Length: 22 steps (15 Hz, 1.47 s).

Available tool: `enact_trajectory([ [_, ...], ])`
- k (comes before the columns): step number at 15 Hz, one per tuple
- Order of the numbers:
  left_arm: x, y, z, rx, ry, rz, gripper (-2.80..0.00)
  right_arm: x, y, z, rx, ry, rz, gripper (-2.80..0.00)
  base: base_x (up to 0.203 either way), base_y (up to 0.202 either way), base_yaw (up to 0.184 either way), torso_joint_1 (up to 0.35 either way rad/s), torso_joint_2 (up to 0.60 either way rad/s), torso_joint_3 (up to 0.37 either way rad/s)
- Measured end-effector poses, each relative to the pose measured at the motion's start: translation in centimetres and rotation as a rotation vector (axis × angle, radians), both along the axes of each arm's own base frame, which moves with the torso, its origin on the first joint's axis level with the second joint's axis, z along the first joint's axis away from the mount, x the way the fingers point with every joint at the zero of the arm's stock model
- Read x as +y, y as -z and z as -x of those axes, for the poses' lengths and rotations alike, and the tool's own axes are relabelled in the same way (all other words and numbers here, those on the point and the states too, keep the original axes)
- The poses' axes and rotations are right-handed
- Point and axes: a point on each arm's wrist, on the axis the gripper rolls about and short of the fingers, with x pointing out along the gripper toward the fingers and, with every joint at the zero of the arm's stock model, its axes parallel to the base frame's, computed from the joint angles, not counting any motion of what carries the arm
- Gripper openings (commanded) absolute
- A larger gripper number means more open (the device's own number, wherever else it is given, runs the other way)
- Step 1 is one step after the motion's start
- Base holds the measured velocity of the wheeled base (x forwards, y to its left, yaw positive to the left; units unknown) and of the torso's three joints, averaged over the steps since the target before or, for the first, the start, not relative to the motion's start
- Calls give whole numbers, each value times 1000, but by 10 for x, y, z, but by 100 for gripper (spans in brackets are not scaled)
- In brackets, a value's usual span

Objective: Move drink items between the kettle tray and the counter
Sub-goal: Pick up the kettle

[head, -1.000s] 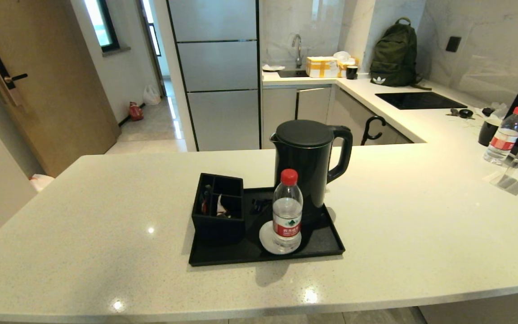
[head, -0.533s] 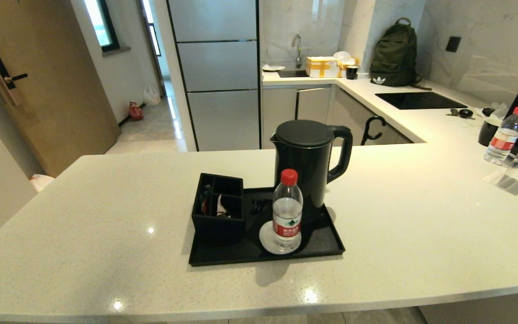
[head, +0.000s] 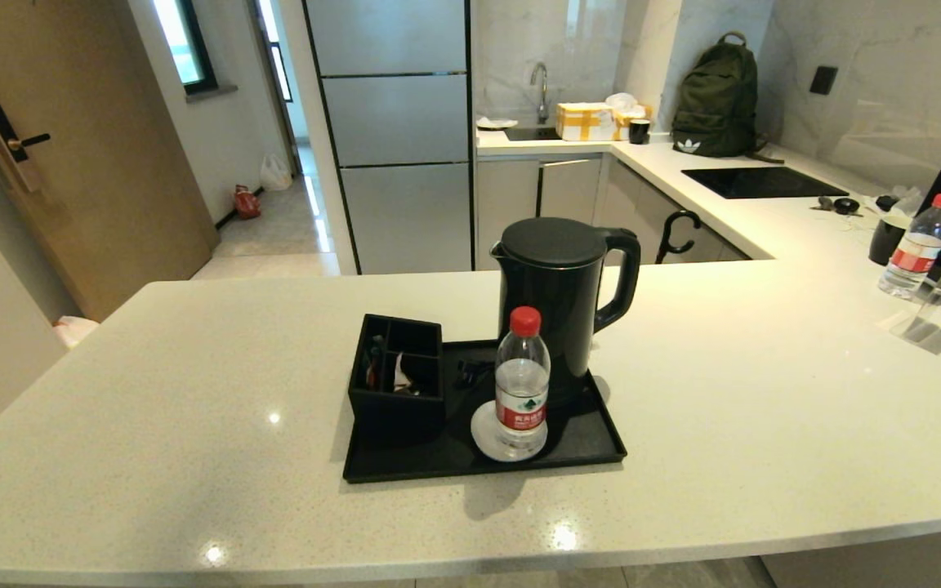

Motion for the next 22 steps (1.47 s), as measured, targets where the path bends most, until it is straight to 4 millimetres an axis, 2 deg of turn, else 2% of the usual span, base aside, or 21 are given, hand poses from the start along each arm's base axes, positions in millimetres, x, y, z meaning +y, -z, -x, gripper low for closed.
enact_trajectory([
  [18, 0, 0, 0, 0, 0, 0, -280, 0, 0, 0, 6, -7, -2, -280, 0, 0, 0, 0, 0, 0],
  [19, 0, 0, 0, 0, 0, 0, -280, 0, -6, 1, 6, -14, -14, -280, 0, 0, 0, 0, 0, 0],
  [20, 0, 0, 0, 0, 0, 0, -280, 1, -21, 5, -22, -26, -29, -280, 0, 0, 0, 0, 0, 0],
  [22, 0, 0, 0, 0, 0, 0, -280, 2, -72, 19, -98, -75, -101, -280, 0, 0, 0, 0, 0, 0],
])
